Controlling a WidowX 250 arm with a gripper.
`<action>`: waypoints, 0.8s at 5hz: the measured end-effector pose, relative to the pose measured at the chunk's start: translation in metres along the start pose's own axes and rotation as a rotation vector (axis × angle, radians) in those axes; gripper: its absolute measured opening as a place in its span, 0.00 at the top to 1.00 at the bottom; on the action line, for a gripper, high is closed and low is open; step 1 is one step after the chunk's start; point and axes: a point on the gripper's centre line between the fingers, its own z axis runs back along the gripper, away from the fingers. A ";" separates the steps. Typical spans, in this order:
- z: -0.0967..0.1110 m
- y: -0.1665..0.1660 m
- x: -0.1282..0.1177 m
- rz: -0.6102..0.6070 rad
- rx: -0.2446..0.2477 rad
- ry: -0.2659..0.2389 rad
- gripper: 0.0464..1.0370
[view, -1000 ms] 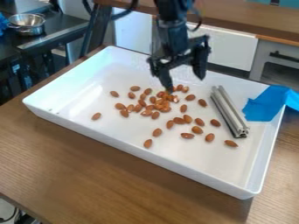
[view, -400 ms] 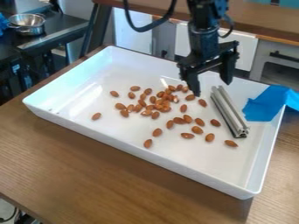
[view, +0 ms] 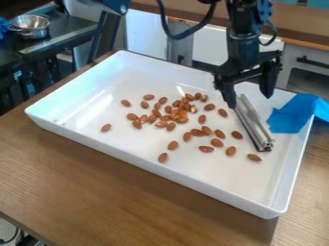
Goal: Sweep into pile
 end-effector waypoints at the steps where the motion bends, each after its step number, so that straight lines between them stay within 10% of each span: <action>1: -0.011 -0.002 -0.005 -0.056 0.024 0.008 0.04; 3: -0.027 -0.013 -0.015 -0.102 0.062 -0.012 0.09; 4: -0.028 -0.012 -0.012 -0.107 0.072 -0.032 0.38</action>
